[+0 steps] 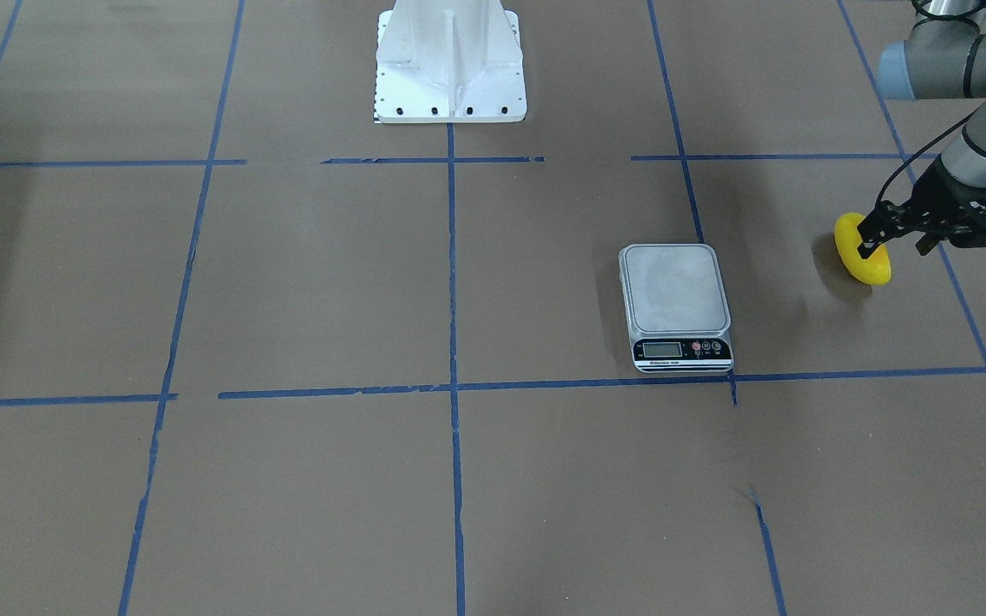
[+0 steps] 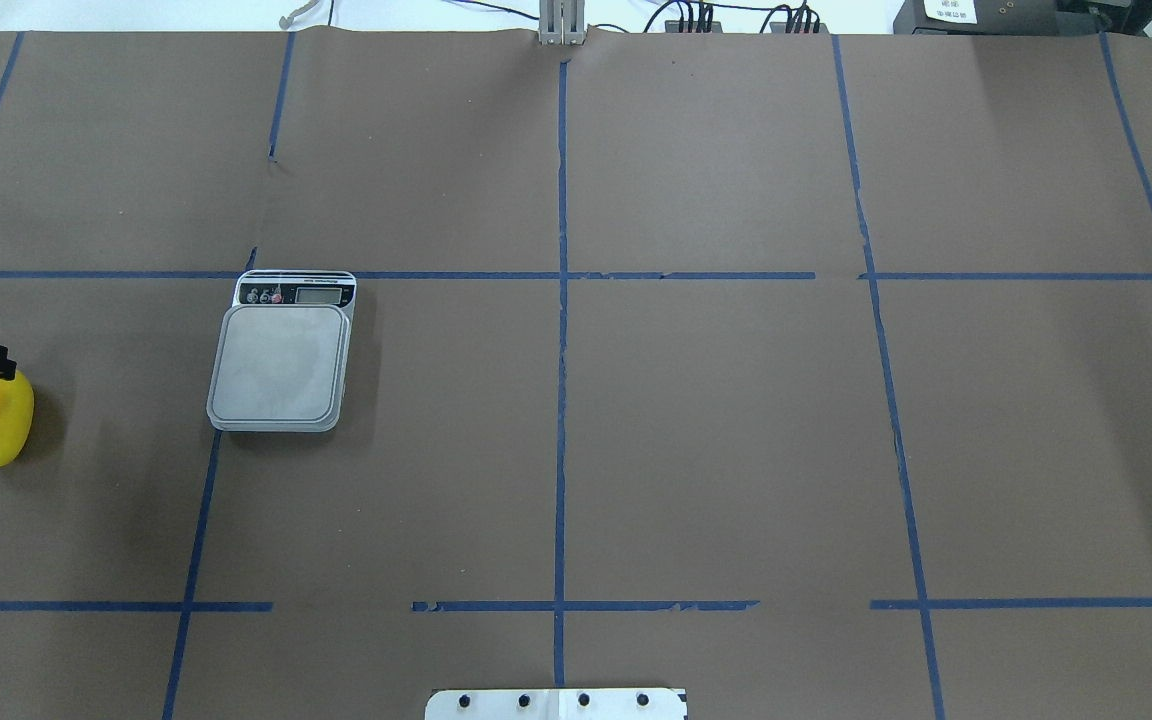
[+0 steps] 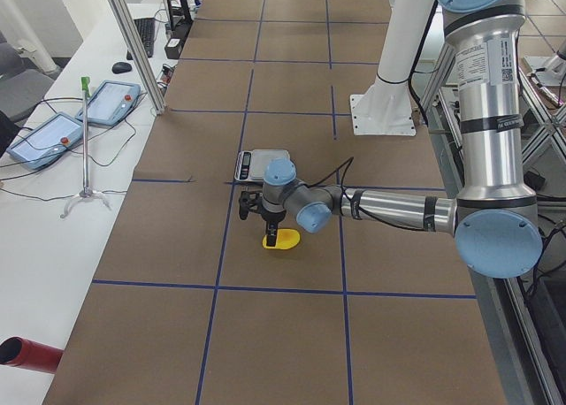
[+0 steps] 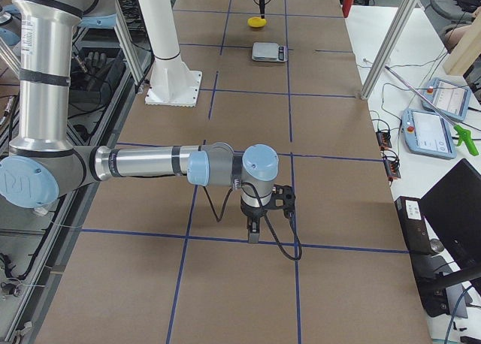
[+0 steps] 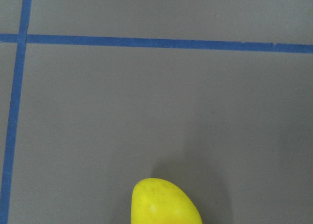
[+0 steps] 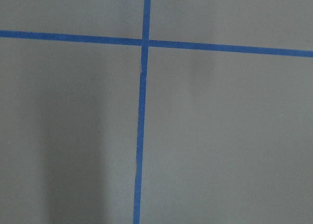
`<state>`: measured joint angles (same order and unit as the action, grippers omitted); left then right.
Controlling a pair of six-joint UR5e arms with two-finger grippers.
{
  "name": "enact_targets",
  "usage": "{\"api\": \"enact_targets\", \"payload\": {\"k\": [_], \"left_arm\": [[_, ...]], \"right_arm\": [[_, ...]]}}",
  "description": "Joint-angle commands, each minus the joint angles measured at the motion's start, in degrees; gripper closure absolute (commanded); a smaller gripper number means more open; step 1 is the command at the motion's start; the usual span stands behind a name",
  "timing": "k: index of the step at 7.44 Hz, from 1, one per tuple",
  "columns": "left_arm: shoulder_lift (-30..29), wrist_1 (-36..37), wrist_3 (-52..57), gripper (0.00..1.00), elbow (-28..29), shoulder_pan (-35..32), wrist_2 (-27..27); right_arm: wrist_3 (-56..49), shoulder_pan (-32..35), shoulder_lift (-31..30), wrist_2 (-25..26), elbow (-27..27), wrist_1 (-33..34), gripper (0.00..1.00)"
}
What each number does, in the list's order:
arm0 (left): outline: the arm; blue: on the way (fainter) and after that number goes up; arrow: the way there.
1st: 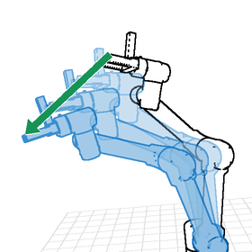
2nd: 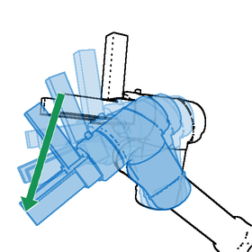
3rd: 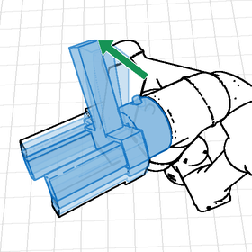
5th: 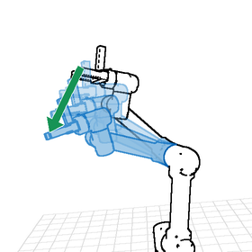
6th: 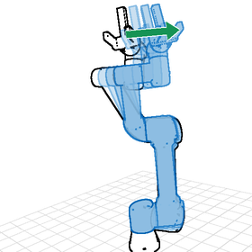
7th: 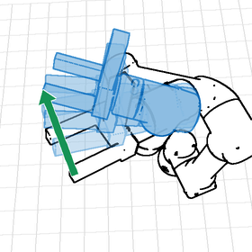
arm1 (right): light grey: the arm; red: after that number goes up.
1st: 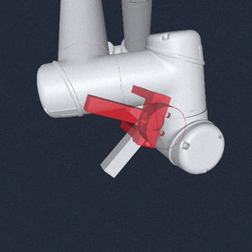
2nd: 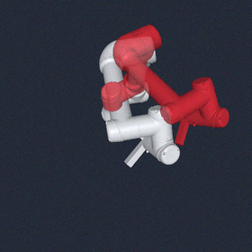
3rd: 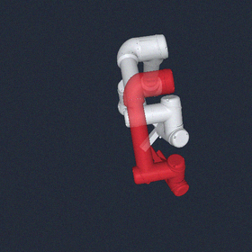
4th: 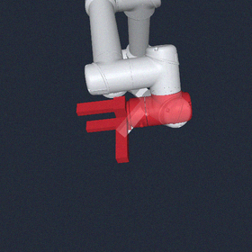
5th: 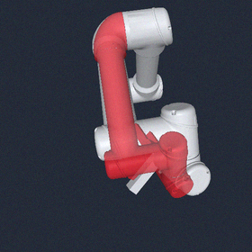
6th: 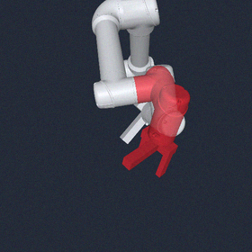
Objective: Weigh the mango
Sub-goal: 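Lower the left gripper onto the yellow mango and close it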
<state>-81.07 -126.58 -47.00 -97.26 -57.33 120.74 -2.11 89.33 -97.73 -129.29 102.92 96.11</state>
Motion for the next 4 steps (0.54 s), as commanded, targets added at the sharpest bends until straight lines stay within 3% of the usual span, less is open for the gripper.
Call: {"api": "enact_targets", "payload": {"k": [1, 4], "left_arm": [[-0.1, -1.7, 0.2, 0.0, 1.9, 2.2, 0.0], [-0.1, -1.7, 0.0, 0.01, 2.9, 5.1, 0.3]], "right_arm": [[0.0, 0.0, 0.0, 0.0, 0.0, 0.0, 0.0], [0.0, 0.1, 0.0, 0.0, 0.0, 0.0, 0.0]]}}
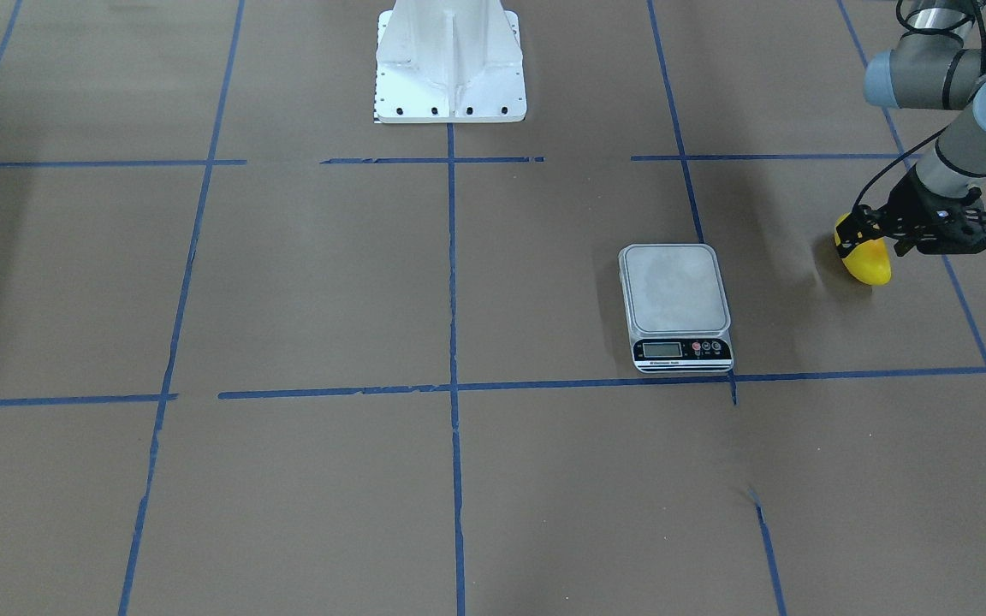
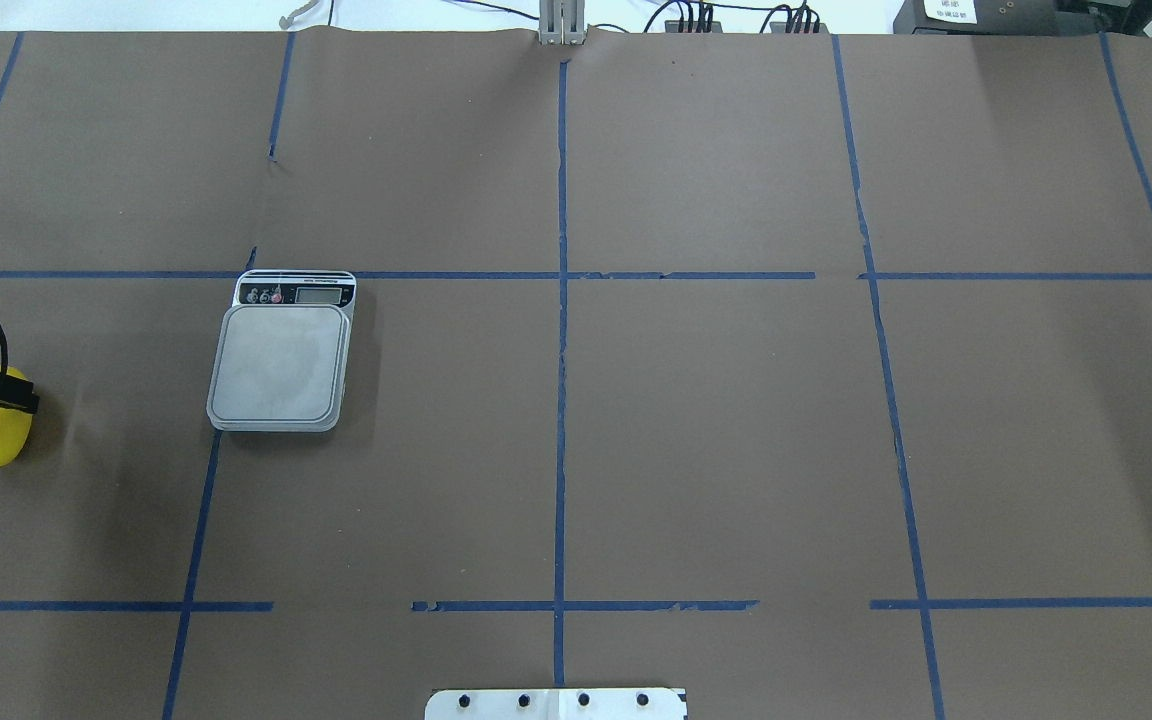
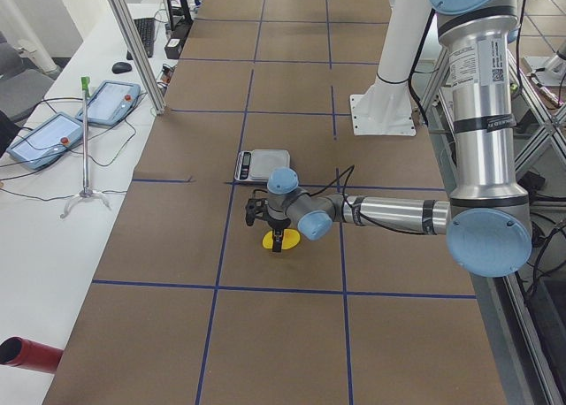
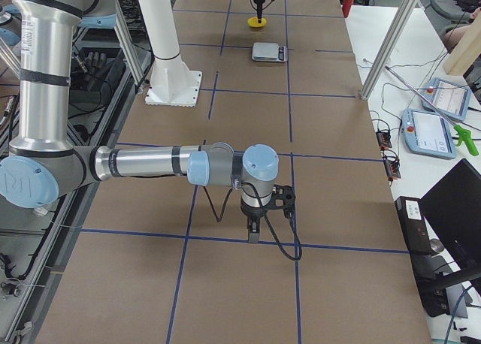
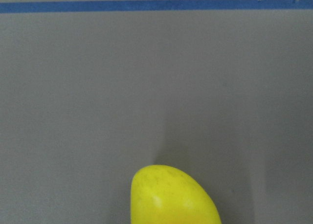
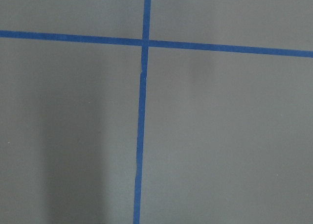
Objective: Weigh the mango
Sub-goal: 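Lower the left gripper onto the yellow mango and close it, then lift the mango with the left gripper and carry it over the scale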
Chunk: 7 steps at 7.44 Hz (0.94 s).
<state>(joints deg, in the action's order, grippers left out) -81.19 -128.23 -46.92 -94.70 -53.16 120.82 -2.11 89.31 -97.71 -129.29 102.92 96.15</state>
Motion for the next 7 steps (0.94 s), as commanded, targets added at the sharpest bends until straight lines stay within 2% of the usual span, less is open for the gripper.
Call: {"api": "enact_targets", "payload": {"k": [1, 2, 3, 4, 5, 6, 7], "left_arm": [[0.1, 0.1, -0.1, 0.18, 0.2, 1.0, 0.4], [0.1, 0.2, 0.1, 0.66, 0.3, 1.0, 0.4], [0.0, 0.3, 0.0, 0.94, 0.5, 1.1, 0.4], [0.1, 0.3, 0.0, 1.0, -1.0, 0.7, 2.0], [0.1, 0.5, -1.3, 1.0, -5.2, 0.5, 7.4], [-1.8, 0.7, -7.6, 1.0, -8.5, 0.2, 9.2], [-6.7, 1.5, -14.1, 1.0, -9.0, 0.2, 9.1]], "right_arm": [[0.0, 0.1, 0.0, 0.0, 0.0, 0.0, 0.0], [0.0, 0.0, 0.0, 0.0, 0.0, 0.0, 0.0], [0.0, 0.1, 0.0, 0.0, 0.0, 0.0, 0.0], [0.0, 0.0, 0.1, 0.0, 0.0, 0.0, 0.0], [0.0, 0.1, 0.1, 0.0, 0.0, 0.0, 0.0], [0.0, 0.0, 0.1, 0.0, 0.0, 0.0, 0.0], [0.0, 0.0, 0.1, 0.0, 0.0, 0.0, 0.0]]}}
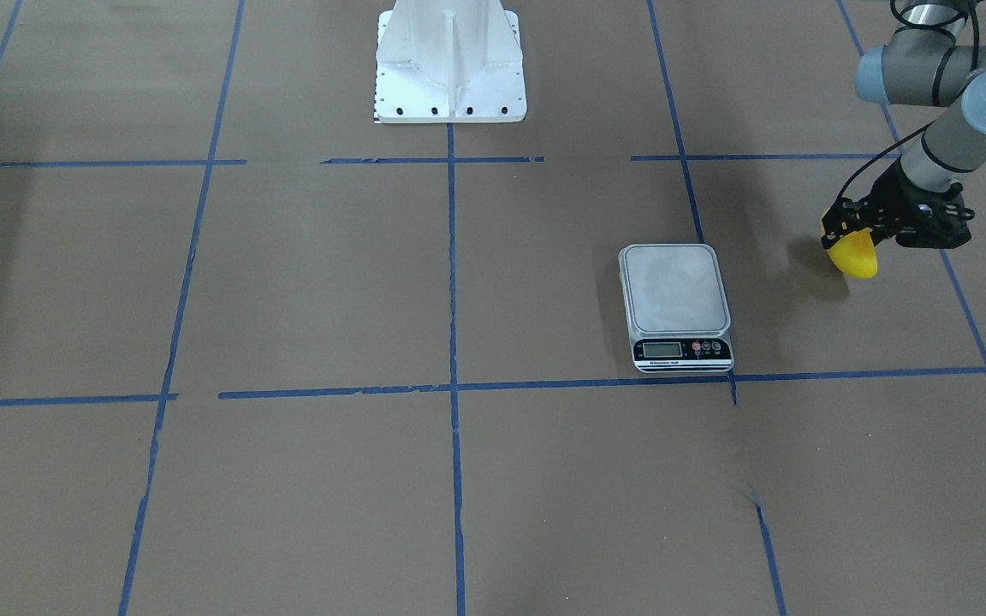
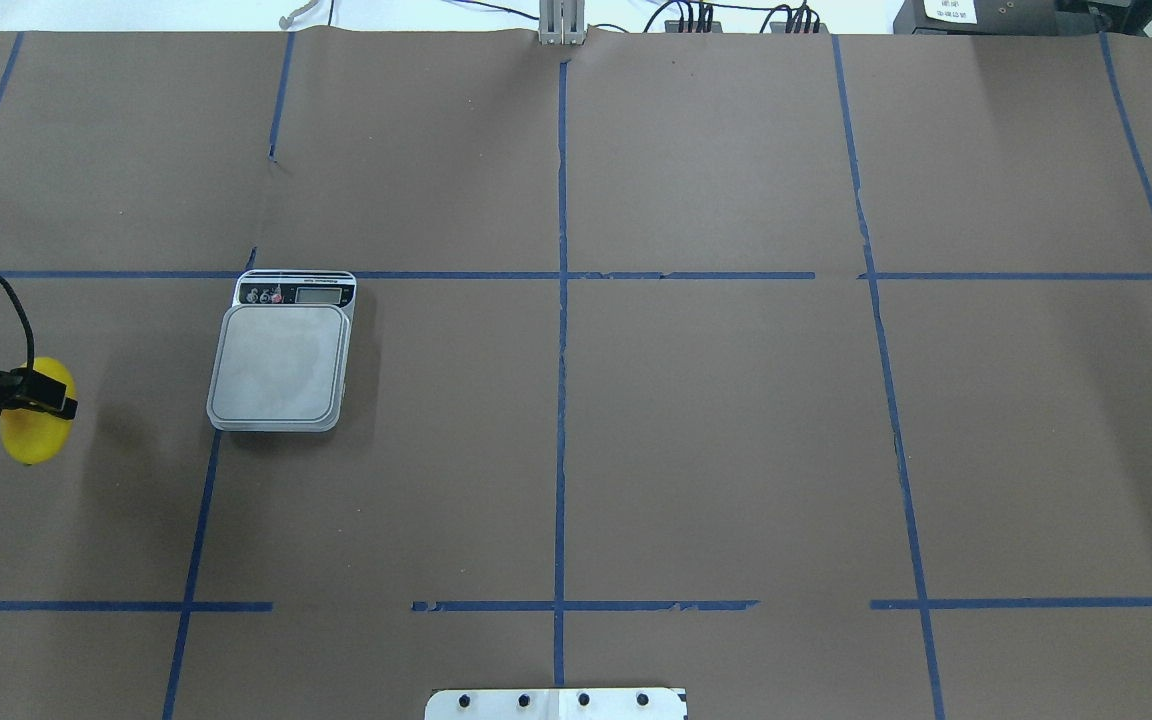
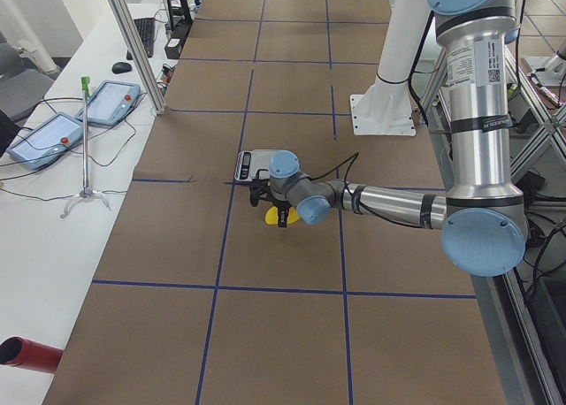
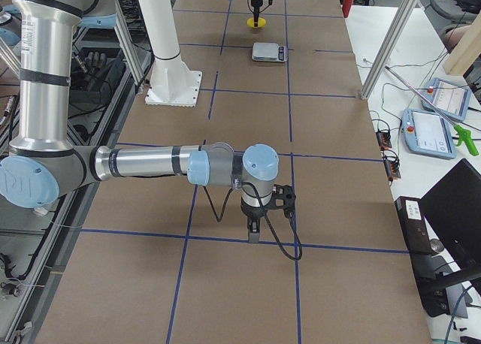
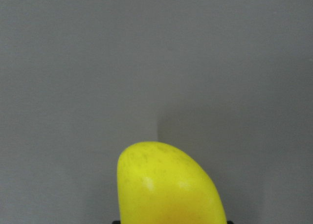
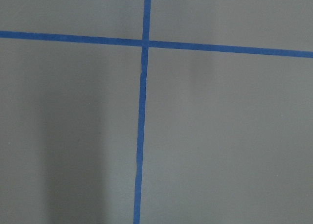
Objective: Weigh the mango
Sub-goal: 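Lift the mango with the left gripper and carry it over the scale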
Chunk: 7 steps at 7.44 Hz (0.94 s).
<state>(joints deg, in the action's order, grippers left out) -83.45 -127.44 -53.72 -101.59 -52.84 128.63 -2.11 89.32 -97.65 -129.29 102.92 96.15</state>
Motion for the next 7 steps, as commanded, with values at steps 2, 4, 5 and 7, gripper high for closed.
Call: {"api": "enact_targets", "payload": {"k": [2, 4, 5, 7], "left_arm": [[-17.3, 10.4, -14.5, 1.0, -1.1, 1.2, 0.3], [-23.4, 19.4, -14.7, 1.0, -0.1, 6.1, -5.6], [-23.4, 19.4, -15.0, 1.0, 0.6, 7.0, -6.3], [-23.5, 19.4, -15.0, 1.0, 1.9, 8.6, -8.0]], "right_arm": [[0.0, 0.0, 0.0, 0.0, 0.0, 0.0, 0.0], [0.0, 0.0, 0.0, 0.0, 0.0, 0.0, 0.0], [0.0, 0.1, -0.1, 0.0, 0.0, 0.0, 0.0], [0.0, 0.1, -0.1, 0.0, 0.0, 0.0, 0.0]]}}
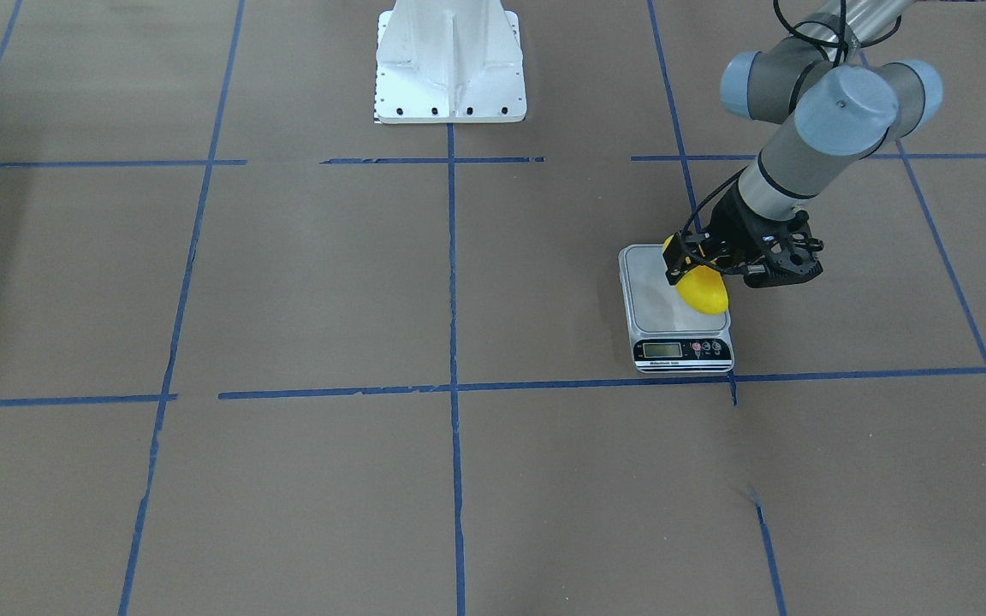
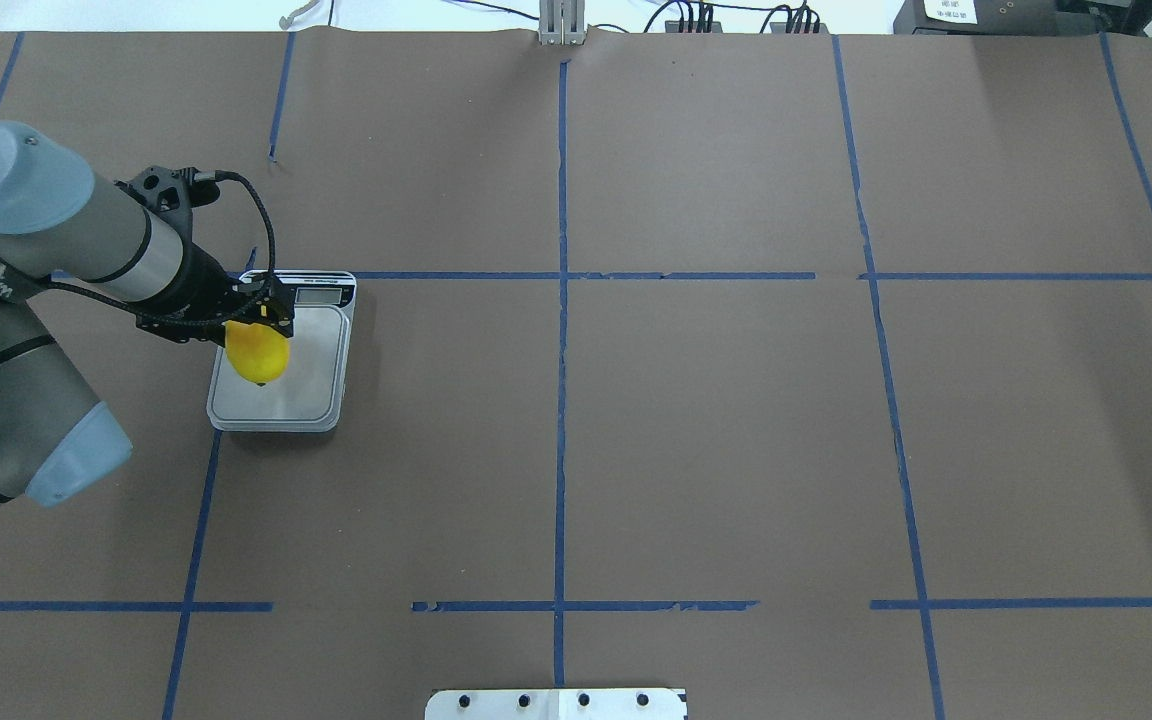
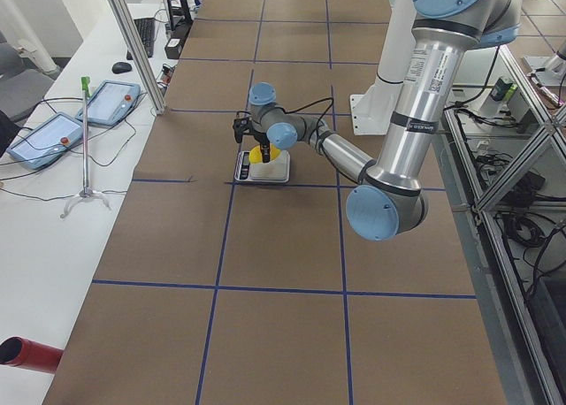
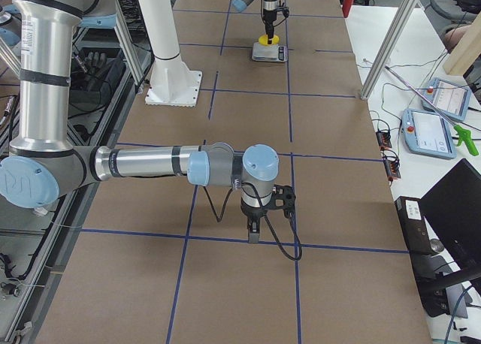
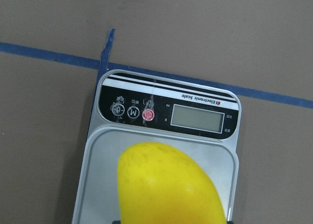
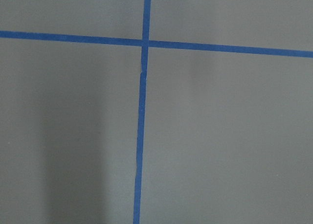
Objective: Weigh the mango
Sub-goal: 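Lift the mango with the left gripper and carry it over the scale, then lower the mango onto the scale pan and open the left gripper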
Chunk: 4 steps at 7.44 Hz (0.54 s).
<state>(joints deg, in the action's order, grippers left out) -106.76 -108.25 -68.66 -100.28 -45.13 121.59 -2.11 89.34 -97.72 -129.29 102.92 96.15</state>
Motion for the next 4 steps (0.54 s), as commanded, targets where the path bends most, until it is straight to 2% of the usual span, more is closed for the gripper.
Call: {"api": "enact_targets", "payload": {"k": [1, 3, 4], "left_arm": [[-0.4, 0.2, -0.1, 1.0, 1.4, 1.1, -1.1], [-0.6, 0.2, 0.0, 1.0, 2.0, 1.1, -1.1], [-0.9, 0.2, 0.0, 0.89, 2.6, 1.1, -1.0]], "right_arm": [[0.0, 0.0, 0.0, 0.0, 0.0, 0.0, 0.0], [0.0, 0.0, 0.0, 0.0, 0.0, 0.0, 0.0], [0.0, 0.0, 0.0, 0.0, 0.0, -0.1, 0.0]]}}
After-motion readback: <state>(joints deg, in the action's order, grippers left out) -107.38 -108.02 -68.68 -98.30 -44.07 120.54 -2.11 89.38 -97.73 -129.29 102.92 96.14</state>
